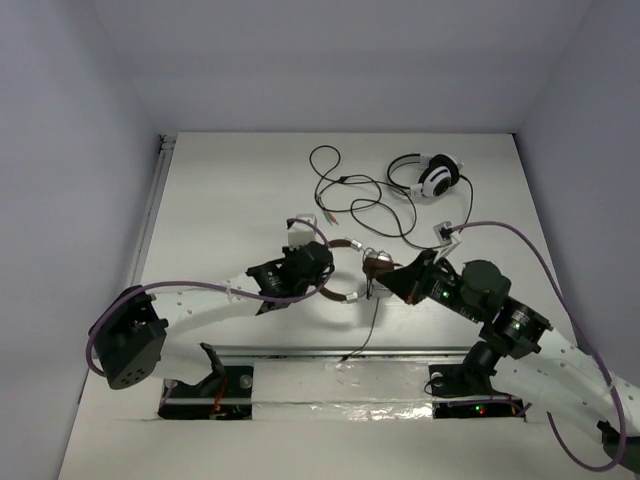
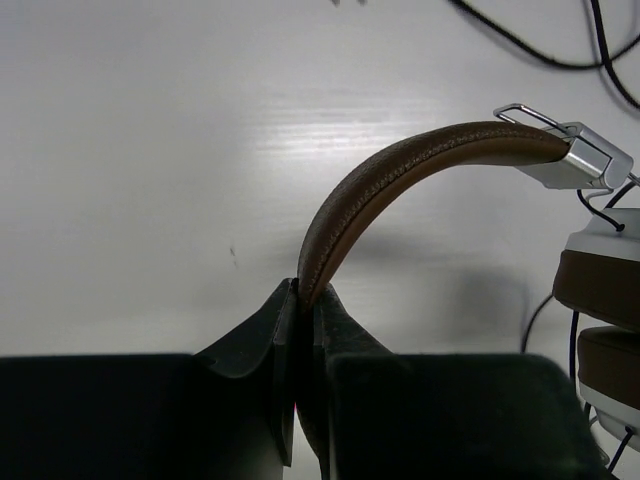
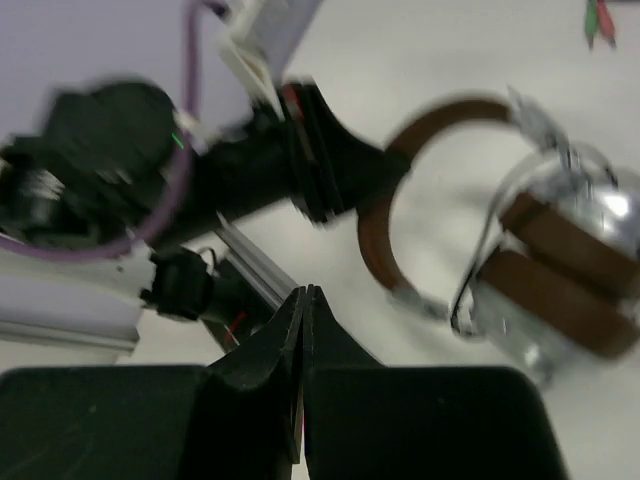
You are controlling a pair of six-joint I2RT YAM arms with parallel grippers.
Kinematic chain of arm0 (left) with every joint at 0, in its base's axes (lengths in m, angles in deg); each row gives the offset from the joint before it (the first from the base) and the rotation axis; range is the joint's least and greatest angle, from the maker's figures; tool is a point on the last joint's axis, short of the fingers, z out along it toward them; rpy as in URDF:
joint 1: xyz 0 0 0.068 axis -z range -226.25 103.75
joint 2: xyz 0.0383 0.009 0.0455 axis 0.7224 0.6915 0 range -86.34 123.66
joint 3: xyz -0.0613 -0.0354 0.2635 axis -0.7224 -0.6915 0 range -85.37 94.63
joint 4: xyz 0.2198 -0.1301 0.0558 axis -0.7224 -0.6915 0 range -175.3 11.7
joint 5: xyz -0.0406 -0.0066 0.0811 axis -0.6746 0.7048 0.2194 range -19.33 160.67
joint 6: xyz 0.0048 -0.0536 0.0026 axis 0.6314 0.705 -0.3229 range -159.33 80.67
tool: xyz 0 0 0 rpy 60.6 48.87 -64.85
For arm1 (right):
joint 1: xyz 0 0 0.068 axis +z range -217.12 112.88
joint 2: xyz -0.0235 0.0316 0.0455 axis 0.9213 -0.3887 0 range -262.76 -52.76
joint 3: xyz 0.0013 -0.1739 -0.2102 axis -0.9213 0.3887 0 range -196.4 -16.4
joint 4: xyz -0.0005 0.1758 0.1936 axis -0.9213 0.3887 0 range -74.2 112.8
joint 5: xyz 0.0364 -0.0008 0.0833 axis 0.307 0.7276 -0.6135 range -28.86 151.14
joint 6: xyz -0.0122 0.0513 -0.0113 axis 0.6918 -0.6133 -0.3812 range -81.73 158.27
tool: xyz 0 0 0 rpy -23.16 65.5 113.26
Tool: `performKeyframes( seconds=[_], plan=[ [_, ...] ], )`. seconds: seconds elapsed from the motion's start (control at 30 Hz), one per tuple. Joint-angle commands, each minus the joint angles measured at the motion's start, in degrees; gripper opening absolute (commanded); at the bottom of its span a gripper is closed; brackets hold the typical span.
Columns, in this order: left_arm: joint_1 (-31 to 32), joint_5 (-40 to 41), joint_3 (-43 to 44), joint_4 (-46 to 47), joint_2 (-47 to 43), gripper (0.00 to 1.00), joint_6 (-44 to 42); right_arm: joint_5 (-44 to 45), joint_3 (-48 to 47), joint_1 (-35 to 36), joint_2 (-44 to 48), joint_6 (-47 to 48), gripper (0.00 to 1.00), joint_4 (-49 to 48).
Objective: Wrap the headphones
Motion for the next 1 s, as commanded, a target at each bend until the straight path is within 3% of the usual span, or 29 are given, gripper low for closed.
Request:
performKeyframes(
  seconds=[0.0, 0.17, 0.3, 0.4, 0.6, 0.8, 0.97],
  plan=[
    [-4.2, -0.5, 5.4, 8.4, 0.5, 0.0, -3.2, -3.5, 2.7, 0.5, -1.0, 0.4, 0.0, 5.8],
    [-8.6, -1.6, 8.5, 11.7, 3.1, 0.0, -5.5, 1.9, 6.0, 0.5, -0.8, -1.6, 0.06, 5.4],
    [-10.5, -2.4, 9.8, 14.0, 6.2, 0.0, -6.3, 5.9, 9.6, 0.5, -2.3, -6.5, 0.39, 1.2],
    [-11.2, -3.2, 9.8, 15.1, 7.0, 0.0, -6.4, 10.5, 14.5, 0.5, -4.6, -12.1, 0.46, -4.1],
    [-11.7, -3.0, 9.9, 15.1, 6.8, 0.0, -7.0, 20.8, 22.4, 0.5, -9.8, -22.2, 0.51, -13.1],
    [-11.7, -3.3, 9.5, 15.8, 7.1, 0.0, -7.1, 26.9, 20.8, 0.5, -18.1, -23.8, 0.53, -16.6],
    [-11.7, -3.9, 9.1, 16.6, 7.2, 0.0, -7.1, 31.5, 16.9, 0.5, -31.2, -22.6, 0.5, -20.2]
  ],
)
